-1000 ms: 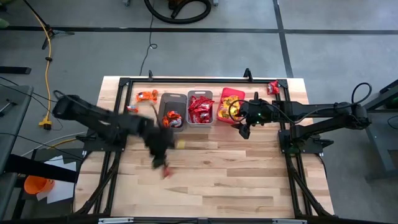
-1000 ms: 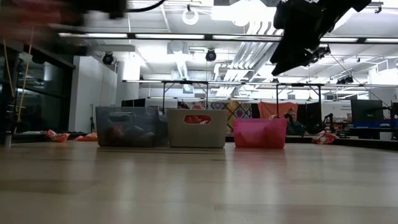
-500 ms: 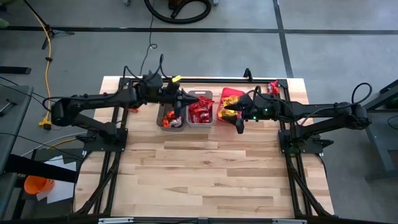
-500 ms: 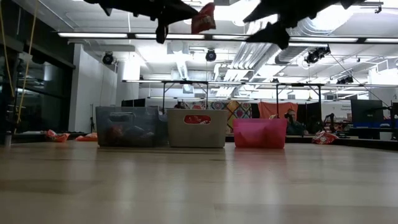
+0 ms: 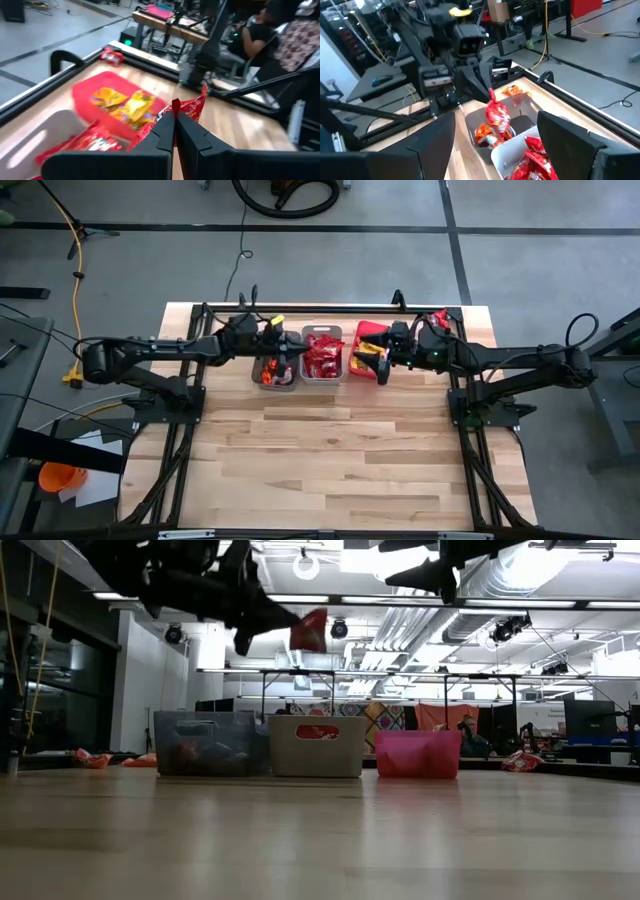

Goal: Sort candy
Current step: Put the bottom left red candy into the gray bin, then put the top right red candy into the gray bin

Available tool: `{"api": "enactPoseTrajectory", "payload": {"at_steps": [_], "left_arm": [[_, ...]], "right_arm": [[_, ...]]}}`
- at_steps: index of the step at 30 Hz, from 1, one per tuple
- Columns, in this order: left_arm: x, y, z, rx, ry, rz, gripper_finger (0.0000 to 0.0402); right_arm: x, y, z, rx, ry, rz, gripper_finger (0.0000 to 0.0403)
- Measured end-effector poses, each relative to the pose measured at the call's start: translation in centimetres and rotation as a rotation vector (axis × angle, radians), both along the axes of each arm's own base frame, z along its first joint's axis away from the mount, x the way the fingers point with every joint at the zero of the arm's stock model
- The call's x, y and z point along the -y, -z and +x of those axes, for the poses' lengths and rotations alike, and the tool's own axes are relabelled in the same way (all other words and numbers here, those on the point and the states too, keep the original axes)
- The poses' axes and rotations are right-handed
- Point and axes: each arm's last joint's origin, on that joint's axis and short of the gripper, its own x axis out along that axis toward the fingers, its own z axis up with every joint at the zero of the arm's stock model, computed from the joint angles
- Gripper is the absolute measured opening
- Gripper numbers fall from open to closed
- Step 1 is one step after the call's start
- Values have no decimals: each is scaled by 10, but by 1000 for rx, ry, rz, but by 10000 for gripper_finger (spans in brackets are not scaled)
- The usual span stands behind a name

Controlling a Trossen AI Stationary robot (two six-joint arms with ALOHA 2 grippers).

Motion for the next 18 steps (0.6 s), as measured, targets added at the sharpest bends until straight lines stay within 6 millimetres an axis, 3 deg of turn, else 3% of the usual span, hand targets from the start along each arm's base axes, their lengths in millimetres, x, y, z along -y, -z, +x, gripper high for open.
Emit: {"api": "enactPoseTrajectory", "payload": {"at_steps": [10, 18], "left_arm": [[-7, 5, -4, -41, -129, 129, 13], [-7, 5, -4, -41, -154, 125, 98]], "right_arm": [[3, -3, 0, 30, 86, -21, 277], [2, -3, 0, 30, 84, -22, 277]]}}
